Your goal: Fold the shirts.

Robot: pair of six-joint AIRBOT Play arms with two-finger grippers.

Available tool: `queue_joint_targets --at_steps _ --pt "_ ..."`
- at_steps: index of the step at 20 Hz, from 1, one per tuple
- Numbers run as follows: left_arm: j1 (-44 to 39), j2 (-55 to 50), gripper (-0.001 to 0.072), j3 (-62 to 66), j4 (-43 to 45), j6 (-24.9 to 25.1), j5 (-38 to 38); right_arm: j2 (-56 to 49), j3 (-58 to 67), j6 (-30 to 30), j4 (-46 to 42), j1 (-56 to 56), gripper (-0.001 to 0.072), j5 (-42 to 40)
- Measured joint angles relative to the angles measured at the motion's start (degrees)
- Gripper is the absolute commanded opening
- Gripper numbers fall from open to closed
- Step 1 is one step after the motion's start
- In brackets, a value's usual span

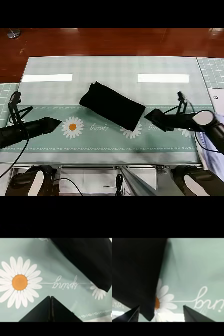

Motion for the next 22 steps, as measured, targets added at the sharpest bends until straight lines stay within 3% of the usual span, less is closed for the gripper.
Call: queue_joint_targets --at_steps 3,6,7,8,9,12,15,22 --pt "0.0 0.0 0.0026 -0.1 -0.1 0.0 0.1 -7.0 -0.6 -5.6 7.1 2.3 0.0607 -1.9" --pt "0.0 0.0 0.0026 -0.1 -0.1 0.0 0.2 -15.0 3.0 -10.2 12.6 5.2 0.0494 -1.0" --pt "0.0 0.0 0.0026 -0.1 -0.1 0.0 0.2 -17.4 4.7 -11.2 13.3 6.2 0.0421 -0.7" --pt "0.0 0.0 0.0026 -0.1 -0.1 0.0 0.2 -19.8 6.8 -12.2 13.8 7.1 0.028 -0.4" --pt "0.0 0.0 0.0026 -0.1 -0.1 0.0 0.2 -21.8 8.8 -13.1 13.5 7.8 0.0037 -0.1" --pt "0.0 0.0 0.0026 -0.1 -0.2 0.0 0.2 -25.6 17.4 -16.3 12.5 8.2 0.003 1.7" --pt "0.0 0.0 0.0026 -0.1 -0.5 0.0 0.2 -27.0 31.6 -17.2 8.0 7.4 0.003 9.1" --pt "-0.5 0.0 0.0026 -0.1 -2.9 0.0 0.4 -27.8 71.9 -8.4 -13.8 1.5 0.003 29.7"
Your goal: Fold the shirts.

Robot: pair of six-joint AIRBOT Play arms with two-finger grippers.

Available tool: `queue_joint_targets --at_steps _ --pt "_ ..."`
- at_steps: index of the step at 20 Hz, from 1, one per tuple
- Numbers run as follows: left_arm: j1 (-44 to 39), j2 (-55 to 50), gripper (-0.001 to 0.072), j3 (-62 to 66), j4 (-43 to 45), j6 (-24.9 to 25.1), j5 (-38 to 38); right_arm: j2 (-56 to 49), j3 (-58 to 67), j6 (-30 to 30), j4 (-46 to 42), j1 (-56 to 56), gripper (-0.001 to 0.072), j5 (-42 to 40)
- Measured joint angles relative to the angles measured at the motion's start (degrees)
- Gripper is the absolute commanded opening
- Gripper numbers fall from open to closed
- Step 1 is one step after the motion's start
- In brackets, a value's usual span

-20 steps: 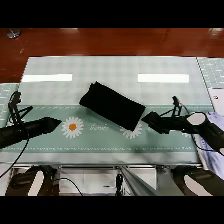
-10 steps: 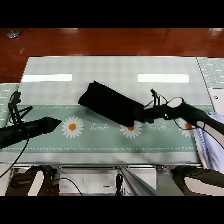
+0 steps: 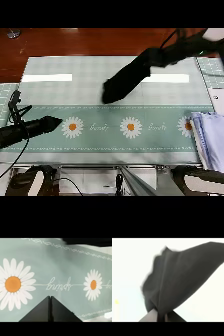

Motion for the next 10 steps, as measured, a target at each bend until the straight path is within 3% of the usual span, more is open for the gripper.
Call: queue_joint_targets --at_steps 4,10 --pt "-0.9 0.0 0.0026 0.0 -0.8 0.0 0.2 1.0 12.6 4.4 -4.4 -9.5 0.003 10.9" --pt "-1.3 0.0 0.0026 0.0 -1.2 0.0 0.2 7.0 16.5 8.9 -8.9 -29.9 0.003 25.2"
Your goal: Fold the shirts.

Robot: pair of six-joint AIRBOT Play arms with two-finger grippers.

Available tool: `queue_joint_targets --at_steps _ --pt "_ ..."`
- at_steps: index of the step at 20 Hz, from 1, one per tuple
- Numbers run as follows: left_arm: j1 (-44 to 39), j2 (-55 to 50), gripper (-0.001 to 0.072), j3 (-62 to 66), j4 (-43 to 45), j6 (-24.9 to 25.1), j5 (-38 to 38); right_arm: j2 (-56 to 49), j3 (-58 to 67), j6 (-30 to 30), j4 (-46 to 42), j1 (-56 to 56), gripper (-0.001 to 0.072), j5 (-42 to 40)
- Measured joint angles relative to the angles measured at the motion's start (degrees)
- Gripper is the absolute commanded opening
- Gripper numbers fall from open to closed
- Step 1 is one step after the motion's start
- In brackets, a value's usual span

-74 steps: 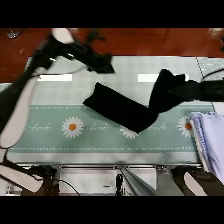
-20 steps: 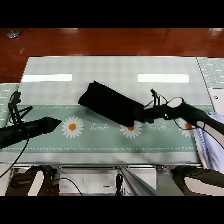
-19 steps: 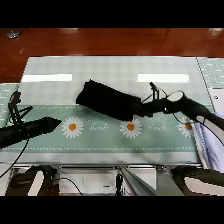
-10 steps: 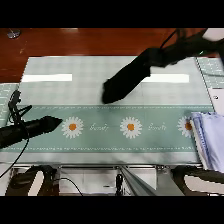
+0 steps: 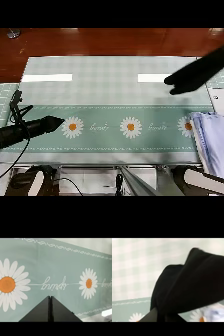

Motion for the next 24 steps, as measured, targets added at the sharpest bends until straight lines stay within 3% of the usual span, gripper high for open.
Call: queue_joint_targets --at_steps 4,9,10,11,12,15,16,17,18,21,24 --pt "0.0 0.0 0.0026 0.0 0.0 0.0 0.0 8.0 -6.0 2.3 -3.3 -14.0 0.003 3.6" --pt "0.0 0.0 0.0027 0.0 0.0 0.0 0.0 22.4 -23.1 1.4 -17.0 -29.2 0.0033 4.9" --pt "0.0 0.0 0.0026 0.0 0.0 0.0 0.0 24.8 -26.3 1.1 -19.8 -31.8 0.0152 5.0" --pt "0.0 0.0 0.0027 0.0 0.0 0.0 0.0 27.3 -29.8 1.2 -22.2 -34.6 0.0504 5.0" --pt "0.0 0.0 0.0026 0.0 0.0 0.0 0.0 29.1 -32.9 1.3 -24.1 -36.6 0.0623 5.0" --pt "0.0 0.0 0.0027 0.0 0.0 0.1 0.3 32.5 -39.3 2.0 -27.1 -40.1 0.0601 3.6" --pt "0.0 0.0 0.0026 0.0 0.0 0.2 1.2 32.8 -40.2 2.1 -27.1 -40.7 0.0445 2.0" --pt "0.0 -0.1 0.0026 0.3 0.0 0.8 1.7 32.9 -40.4 2.0 -26.4 -41.0 0.0205 -0.2" --pt "0.0 -0.5 0.0026 1.0 -0.2 1.6 2.4 32.5 -40.2 1.4 -23.6 -41.3 0.0031 -3.2" --pt "0.0 -5.0 0.0024 8.3 -0.5 3.5 3.7 29.2 -38.3 -2.9 -8.6 -39.3 0.003 -13.1" --pt "-1.5 -14.1 0.0024 22.3 -0.6 5.0 3.9 23.1 -35.9 -7.3 3.6 -25.9 0.003 -21.2"
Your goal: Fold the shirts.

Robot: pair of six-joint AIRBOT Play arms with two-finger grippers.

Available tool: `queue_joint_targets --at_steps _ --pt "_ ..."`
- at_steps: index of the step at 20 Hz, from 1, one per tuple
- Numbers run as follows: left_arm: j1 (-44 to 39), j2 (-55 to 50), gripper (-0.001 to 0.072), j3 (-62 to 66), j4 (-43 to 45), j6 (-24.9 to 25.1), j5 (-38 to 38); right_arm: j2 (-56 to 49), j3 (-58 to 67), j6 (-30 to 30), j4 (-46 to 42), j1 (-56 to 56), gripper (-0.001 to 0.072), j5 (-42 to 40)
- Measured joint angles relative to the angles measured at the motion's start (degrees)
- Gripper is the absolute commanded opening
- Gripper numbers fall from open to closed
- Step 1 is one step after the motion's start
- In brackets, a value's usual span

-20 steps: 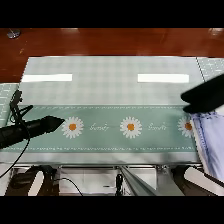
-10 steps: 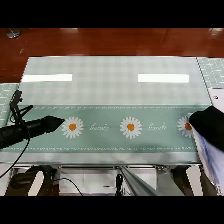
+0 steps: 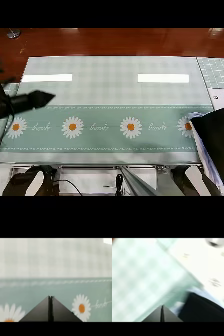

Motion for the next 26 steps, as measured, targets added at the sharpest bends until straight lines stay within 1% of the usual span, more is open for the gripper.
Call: queue_joint_targets --at_steps 2,4,6,9,12,15,19,26 --pt "-2.8 -6.8 0.0024 9.8 1.7 0.5 -1.4 -4.7 0.7 -2.1 0.9 13.5 0.003 -2.6" --pt "-7.2 -12.4 0.0024 15.5 6.8 -0.4 -3.3 -9.4 -0.3 -2.2 -4.3 26.8 0.003 -3.8" --pt "-11.9 -16.1 0.0024 15.4 14.6 -4.2 -3.9 -13.7 -3.6 0.1 -11.3 37.5 0.003 -5.2" --pt "-16.4 -20.1 0.0026 11.6 24.5 -10.4 -2.0 -18.7 -10.6 4.3 -20.0 47.1 0.0031 -7.2" --pt "-18.1 -23.1 0.0026 9.7 29.1 -13.4 -0.5 -21.5 -15.8 9.0 -24.2 51.1 0.0031 -8.5" --pt "-18.8 -24.3 0.0026 9.0 31.1 -14.5 0.3 -22.4 -17.9 11.5 -24.5 52.5 0.0031 -9.4" --pt "-19.1 -24.8 0.0026 8.6 32.2 -15.1 0.9 -23.0 -18.9 12.9 -24.5 53.2 0.003 -10.0" --pt "-19.2 -25.0 0.0026 8.5 32.7 -15.3 1.1 -23.1 -19.2 13.4 -24.5 53.4 0.0031 -10.1"
